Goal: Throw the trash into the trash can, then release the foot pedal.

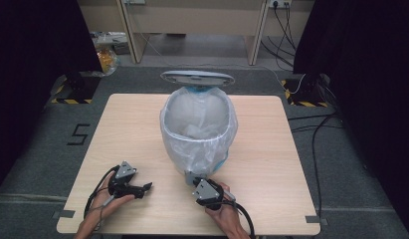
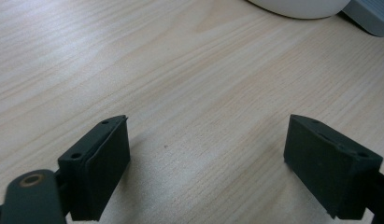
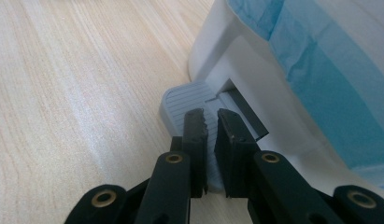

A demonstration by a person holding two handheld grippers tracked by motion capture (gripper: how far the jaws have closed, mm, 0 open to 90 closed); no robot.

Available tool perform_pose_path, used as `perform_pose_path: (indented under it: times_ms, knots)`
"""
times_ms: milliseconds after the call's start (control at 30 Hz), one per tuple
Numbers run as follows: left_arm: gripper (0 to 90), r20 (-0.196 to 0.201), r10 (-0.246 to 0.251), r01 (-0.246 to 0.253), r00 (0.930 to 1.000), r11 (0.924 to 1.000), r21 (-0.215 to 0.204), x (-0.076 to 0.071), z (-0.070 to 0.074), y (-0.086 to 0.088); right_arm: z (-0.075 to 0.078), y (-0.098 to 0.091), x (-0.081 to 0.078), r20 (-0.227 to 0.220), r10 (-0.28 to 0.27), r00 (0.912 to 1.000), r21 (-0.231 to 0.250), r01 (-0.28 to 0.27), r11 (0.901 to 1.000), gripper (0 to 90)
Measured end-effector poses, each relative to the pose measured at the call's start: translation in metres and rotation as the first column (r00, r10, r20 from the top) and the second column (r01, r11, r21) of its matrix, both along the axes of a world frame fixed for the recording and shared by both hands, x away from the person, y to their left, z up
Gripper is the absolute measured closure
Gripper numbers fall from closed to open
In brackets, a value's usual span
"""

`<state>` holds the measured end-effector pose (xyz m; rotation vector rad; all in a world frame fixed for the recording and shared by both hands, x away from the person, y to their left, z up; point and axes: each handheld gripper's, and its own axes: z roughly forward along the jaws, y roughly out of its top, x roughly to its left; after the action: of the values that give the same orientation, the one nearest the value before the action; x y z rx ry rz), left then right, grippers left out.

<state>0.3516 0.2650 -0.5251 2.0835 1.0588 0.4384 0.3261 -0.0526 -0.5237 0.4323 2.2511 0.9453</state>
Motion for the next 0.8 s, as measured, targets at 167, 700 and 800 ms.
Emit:
perform_pose_path:
  times_ms: [167,700,800]
  knots:
    - [13.2,0.0,0.0,0.0,1.0,1.0,0.0,0.0,0.0,0.0,0.0,0.0,0.0,0.001,0.0,1.0,0.001,0.0,1.0,81.8]
    - [13.2,0.0,0.0,0.0,1.0,1.0,0.0,0.0,0.0,0.0,0.0005,-0.0005,0.0007,-0.01,-0.009,0.9999,0.011,0.009,0.9999,80.0]
    - [13.2,0.0,0.0,0.0,1.0,1.0,0.0,0.0,0.0,0.0,0.0007,-0.0007,0.001,-0.008,-0.012,0.9999,0.015,0.012,0.9998,78.9]
